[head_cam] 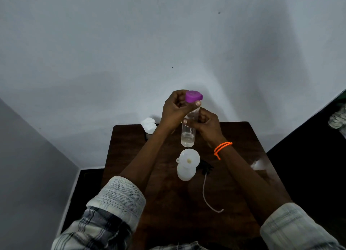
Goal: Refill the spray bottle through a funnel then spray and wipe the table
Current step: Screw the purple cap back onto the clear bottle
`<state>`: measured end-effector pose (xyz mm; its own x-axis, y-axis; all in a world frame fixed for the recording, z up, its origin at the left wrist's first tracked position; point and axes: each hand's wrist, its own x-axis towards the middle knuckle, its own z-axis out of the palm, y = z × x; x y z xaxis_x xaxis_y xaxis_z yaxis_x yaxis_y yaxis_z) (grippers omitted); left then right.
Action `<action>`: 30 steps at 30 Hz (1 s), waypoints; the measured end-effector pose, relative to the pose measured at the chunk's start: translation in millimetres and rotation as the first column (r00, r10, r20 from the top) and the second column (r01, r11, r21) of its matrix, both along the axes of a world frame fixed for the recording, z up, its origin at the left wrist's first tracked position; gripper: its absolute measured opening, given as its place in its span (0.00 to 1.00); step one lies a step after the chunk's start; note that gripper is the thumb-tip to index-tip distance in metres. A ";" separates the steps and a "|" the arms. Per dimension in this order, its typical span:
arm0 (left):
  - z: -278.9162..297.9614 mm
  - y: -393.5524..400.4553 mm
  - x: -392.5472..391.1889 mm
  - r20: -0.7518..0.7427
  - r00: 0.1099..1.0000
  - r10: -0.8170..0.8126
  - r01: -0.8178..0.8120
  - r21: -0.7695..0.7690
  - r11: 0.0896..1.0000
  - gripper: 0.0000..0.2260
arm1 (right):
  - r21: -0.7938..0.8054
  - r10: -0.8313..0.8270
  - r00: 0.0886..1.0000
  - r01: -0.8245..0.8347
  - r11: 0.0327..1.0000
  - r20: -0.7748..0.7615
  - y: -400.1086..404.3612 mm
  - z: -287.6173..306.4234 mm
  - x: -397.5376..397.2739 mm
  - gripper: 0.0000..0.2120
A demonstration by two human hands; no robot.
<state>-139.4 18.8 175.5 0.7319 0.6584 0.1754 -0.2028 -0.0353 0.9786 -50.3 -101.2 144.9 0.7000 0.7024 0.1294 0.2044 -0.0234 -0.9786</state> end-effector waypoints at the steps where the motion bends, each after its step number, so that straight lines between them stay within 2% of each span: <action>1: -0.4 0.9 0.1 0.008 1.000 0.014 -0.014 -0.027 1.000 0.23 | 0.004 -0.004 1.000 0.004 1.000 -0.004 0.0 1.0 -0.1 0.21; 5: -2.5 1.4 -1.1 0.019 1.000 0.005 -0.004 -0.054 0.999 0.15 | 0.016 -0.004 1.000 0.005 1.000 -0.030 -0.2 2.7 0.2 0.20; 12: 2.1 -5.3 2.7 -0.024 0.998 0.053 -0.051 0.072 0.996 0.24 | 0.031 0.004 1.000 -0.004 0.999 -0.020 3.1 1.6 -5.1 0.27; 14: 2.0 -2.7 4.1 -0.015 0.995 0.103 -0.103 0.006 0.995 0.24 | 0.042 0.007 0.999 -0.005 0.999 -0.051 4.8 0.9 -2.9 0.24; 16: 1.8 -0.2 4.3 -0.001 0.991 0.135 -0.135 -0.085 0.987 0.19 | 0.054 0.005 0.997 -0.001 0.999 -0.073 5.4 1.2 -0.8 0.21; 19: -0.1 2.3 3.8 0.053 0.994 0.100 -0.092 -0.133 0.987 0.12 | 0.056 -0.003 0.996 0.008 0.998 -0.089 5.4 1.9 1.2 0.20; 22: -2.4 5.1 4.5 0.070 0.996 0.052 -0.041 -0.150 0.988 0.11 | 0.064 0.003 0.995 0.004 0.998 -0.101 5.5 1.5 1.2 0.20; 30: -6.2 13.0 -1.2 0.005 1.000 0.000 0.000 0.004 1.000 0.14 | 0.039 0.071 0.990 -0.067 0.997 -0.122 7.5 -0.1 4.8 0.17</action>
<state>-140.6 31.8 169.3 0.7310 0.6576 0.1819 -0.2076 -0.0396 0.9774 -45.5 -93.7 144.8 0.6622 0.7460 0.0704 0.0822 0.0211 -0.9964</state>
